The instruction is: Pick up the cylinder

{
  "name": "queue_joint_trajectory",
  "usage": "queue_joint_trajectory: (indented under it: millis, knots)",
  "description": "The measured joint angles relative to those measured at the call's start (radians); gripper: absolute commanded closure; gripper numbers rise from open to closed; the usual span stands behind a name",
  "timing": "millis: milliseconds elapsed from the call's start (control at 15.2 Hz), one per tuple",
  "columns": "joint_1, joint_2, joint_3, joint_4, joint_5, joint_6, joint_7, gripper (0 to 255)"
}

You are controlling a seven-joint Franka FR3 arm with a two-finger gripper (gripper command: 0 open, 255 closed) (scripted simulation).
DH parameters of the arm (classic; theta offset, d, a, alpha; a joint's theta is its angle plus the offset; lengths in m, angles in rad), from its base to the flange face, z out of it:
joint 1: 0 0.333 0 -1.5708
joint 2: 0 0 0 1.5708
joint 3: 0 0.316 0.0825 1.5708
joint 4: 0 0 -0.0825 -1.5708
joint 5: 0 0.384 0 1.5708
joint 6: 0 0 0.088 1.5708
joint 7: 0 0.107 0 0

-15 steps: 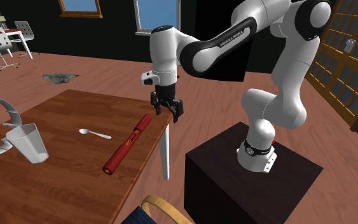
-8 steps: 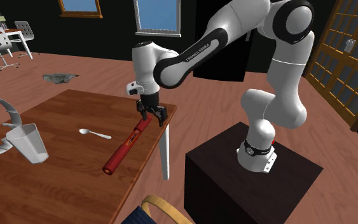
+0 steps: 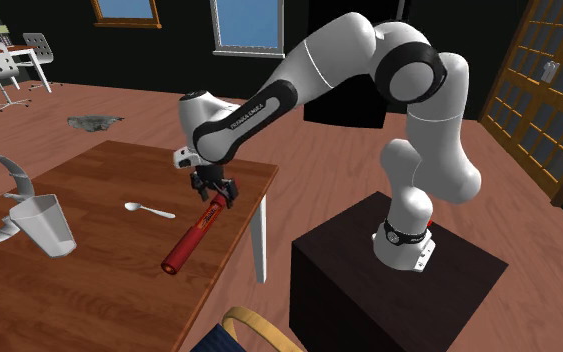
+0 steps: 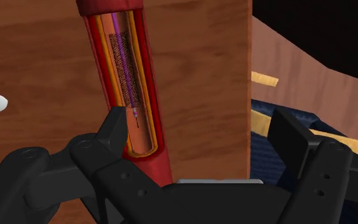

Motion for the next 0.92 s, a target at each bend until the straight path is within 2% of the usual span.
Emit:
queue_joint_trajectory:
  millis: [132, 330, 858, 924]
  knots:
    - [-0.053, 0.096, 0.033, 0.08, 0.058, -0.007, -0.068, 0]
    - [-0.113, 0.195, 0.071, 0.182, 0.102, -0.029, -0.132, 0]
    - [-0.151, 0.282, 0.112, 0.198, 0.155, 0.03, -0.167, 0]
    - [-0.152, 0.285, 0.114, 0.196, 0.157, 0.035, -0.169, 255]
